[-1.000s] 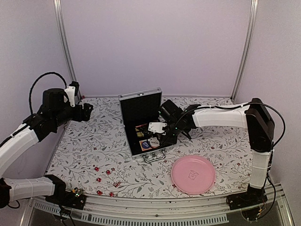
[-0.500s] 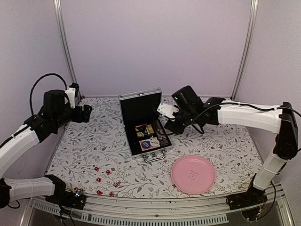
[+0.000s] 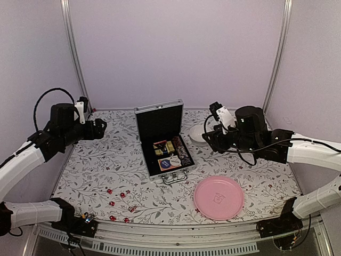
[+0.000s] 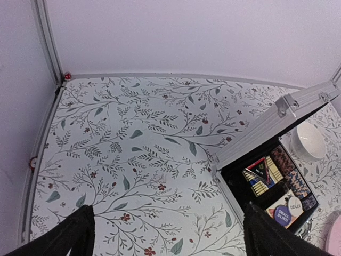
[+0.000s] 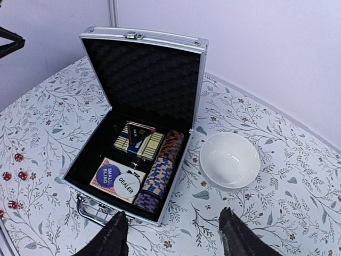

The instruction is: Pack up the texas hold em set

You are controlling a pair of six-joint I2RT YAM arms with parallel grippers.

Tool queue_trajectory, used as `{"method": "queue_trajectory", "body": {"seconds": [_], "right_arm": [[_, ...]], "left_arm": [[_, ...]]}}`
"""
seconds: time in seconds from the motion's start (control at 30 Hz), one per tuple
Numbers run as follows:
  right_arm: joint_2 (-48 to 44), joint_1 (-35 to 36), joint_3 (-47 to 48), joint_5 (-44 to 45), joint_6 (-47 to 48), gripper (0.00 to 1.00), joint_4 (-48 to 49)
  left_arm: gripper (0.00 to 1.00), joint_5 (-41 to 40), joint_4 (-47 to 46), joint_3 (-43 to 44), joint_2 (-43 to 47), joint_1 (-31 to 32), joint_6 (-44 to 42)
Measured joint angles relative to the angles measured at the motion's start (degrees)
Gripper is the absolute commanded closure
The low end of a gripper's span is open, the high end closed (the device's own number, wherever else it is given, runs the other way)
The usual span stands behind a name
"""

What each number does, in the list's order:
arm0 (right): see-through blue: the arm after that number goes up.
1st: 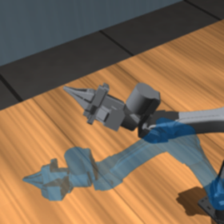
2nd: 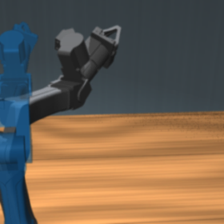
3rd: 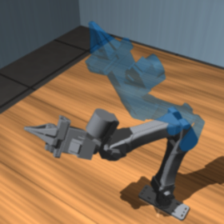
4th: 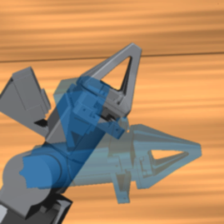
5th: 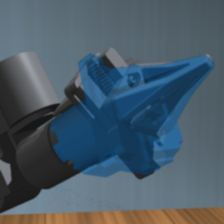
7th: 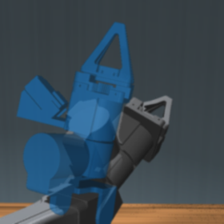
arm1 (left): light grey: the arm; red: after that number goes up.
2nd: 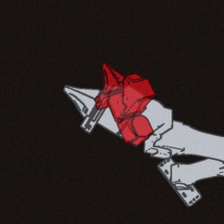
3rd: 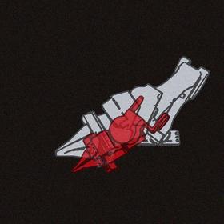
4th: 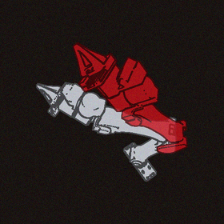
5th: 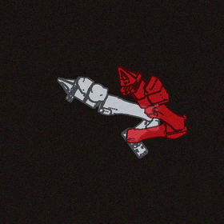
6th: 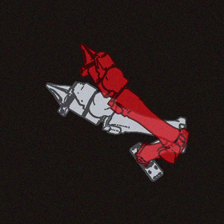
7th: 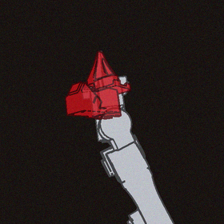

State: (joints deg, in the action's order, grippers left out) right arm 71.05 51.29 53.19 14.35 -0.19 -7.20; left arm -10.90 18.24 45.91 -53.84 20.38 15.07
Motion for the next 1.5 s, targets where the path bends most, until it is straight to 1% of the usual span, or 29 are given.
{"method": "queue_trajectory", "body": {"seconds": [0.07,0.13,0.27,0.33,0.4,0.5,0.6,0.73,0.8,0.93,1.17,1.5], "right_arm": [[0.85,0.98,0.52,-1.77,-3.48,0.44,-0.17],[3.78,3.28,2.78,-3.21,-6.71,0.44,-0.87],[12.98,11.32,10.43,-5.07,-13.18,0.44,-3.89],[17.07,14.88,13.42,-5.4,-15.82,0.44,-5.33],[21.53,18.05,16.48,-5.75,-18.53,0.44,-7.13],[28.94,21.73,22.03,-6.58,-21.97,0.45,-10.21],[35.82,24.28,28.35,-7.61,-24.39,0.47,-13.42],[44.06,26.77,36.09,-9.18,-26.64,0.49,-15.93],[47.36,27.61,39.12,-9.94,-27.12,0.51,-16.85],[53.37,28.85,44.57,-11.37,-27.43,0.53,-19.19],[59.34,29.44,50.69,-12.63,-27.12,0.55,-22.67],[63.95,29.88,55.15,-13.0,-27.19,0.59,-23.69]], "left_arm": [[0.03,2.1,1.68,1.01,-0.74,-0.04,1.92],[0.03,4.04,4.57,4.33,-2.67,-0.17,2.67],[0.03,5.55,9.09,15.08,-7.45,-1.99,1.44],[0.03,5.51,9.38,18.73,-8.61,-3.37,0.15],[0.03,5.51,8.74,20.33,-8.9,-4.94,-1.27],[0.03,5.79,6.82,19.61,-8.87,-7.32,-3.23],[0.03,5.33,3.85,16.57,-8.94,-8.46,-4.87],[0.03,2.67,-0.48,10.56,-8.96,-8.68,-6.64],[0.03,1.57,-1.22,7.98,-8.83,-8.83,-7.17],[0.03,0.76,-3.04,5.6,-7.06,-8.94,-8.13],[0.03,-1.14,-5.75,5.18,-3.76,-8.94,-9.03],[0.03,-0.52,-6.01,4.81,-4.31,-8.94,-9.03]]}}
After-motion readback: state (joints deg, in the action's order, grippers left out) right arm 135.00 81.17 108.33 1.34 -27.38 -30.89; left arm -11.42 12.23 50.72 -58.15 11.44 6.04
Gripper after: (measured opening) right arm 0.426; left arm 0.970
